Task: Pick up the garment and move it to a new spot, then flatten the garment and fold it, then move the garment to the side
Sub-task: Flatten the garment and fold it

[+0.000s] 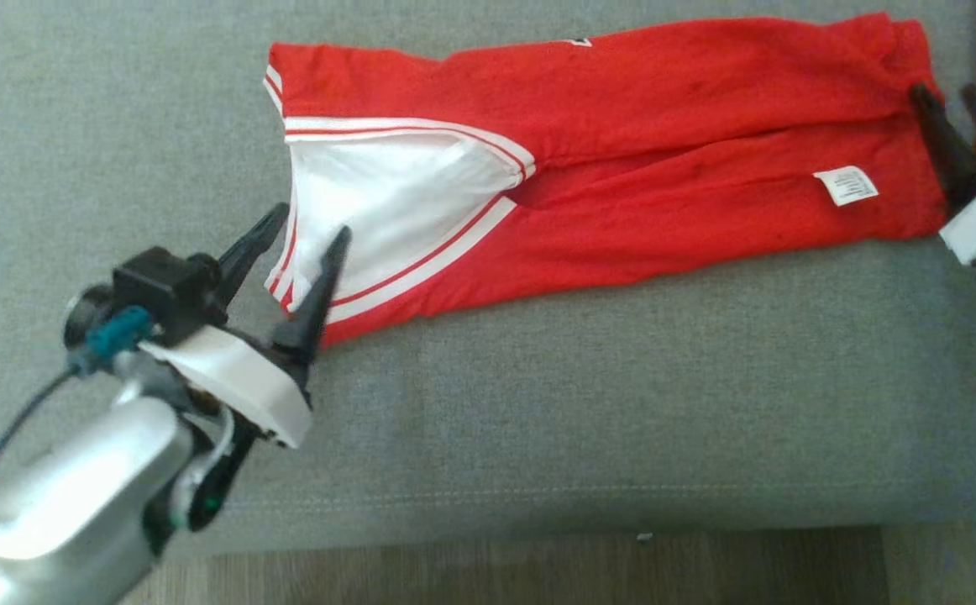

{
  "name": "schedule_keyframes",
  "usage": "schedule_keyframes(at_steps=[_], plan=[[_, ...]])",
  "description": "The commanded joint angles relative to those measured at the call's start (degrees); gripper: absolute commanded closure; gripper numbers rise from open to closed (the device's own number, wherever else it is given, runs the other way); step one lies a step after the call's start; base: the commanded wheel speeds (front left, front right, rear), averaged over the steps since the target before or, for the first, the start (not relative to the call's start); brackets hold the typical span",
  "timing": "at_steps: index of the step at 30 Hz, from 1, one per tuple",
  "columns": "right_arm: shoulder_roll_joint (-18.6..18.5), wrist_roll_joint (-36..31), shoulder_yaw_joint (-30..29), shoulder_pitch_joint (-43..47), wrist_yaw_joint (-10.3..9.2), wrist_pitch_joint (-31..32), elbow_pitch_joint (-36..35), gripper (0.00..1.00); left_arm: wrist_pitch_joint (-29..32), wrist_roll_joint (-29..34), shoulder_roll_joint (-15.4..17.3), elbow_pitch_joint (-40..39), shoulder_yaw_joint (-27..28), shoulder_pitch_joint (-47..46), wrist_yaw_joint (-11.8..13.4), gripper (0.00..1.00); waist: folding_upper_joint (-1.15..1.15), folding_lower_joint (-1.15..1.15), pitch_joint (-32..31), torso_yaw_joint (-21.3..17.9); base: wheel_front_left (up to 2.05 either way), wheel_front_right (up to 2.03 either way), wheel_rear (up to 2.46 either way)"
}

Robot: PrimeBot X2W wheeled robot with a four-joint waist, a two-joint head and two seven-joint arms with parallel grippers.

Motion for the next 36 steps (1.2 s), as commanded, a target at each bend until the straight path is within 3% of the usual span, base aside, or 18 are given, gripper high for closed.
schedule_keyframes(at_steps=[1, 8, 14, 18, 23, 36], plan=[[-0.31, -0.54, -0.94, 3.19, 0.26, -1.33, -1.74, 0.00, -0.81, 0.60, 0.95, -0.82, 3.55, 0.37, 1.41, 0.00, 0.00, 0.00, -1.20, -0.09, 0.00, 0.00, 0.00], [4.13, -2.12, -9.27, 13.45, 0.26, -8.31, -5.92, 0.00, -1.18, 10.45, -6.66, -3.38, 13.34, 10.05, 12.35, 0.00, 0.00, 0.00, -6.24, -0.18, 0.00, 0.00, 0.00], [10.15, -4.55, -16.04, 22.34, 0.26, -10.74, -10.18, 0.00, -1.19, 22.11, -13.68, -6.48, 20.74, 19.80, 16.48, 0.00, 0.00, 0.00, -9.30, 0.28, 0.00, 0.00, 0.00], [13.63, -5.95, -19.50, 23.63, 0.26, -10.15, -11.30, 0.00, -1.20, 31.35, -18.45, -6.29, 23.04, 24.51, 16.65, 0.00, 0.00, 0.00, -11.59, 1.68, 0.00, 0.00, 0.00], [14.55, -6.84, -20.93, 21.14, 0.26, -8.16, -9.39, 0.00, -1.20, 34.63, -22.06, -5.60, 23.52, 27.12, 15.00, 0.00, 0.00, 0.00, -13.15, 3.62, 0.00, 0.00, 0.00], [10.93, -12.80, -24.85, 4.88, 0.26, -3.13, 8.71, 0.00, -1.20, 40.97, -28.02, -3.15, 24.68, 27.55, 9.18, 0.00, 0.00, 0.00, -9.78, 9.04, 0.00, 0.00, 0.00]])
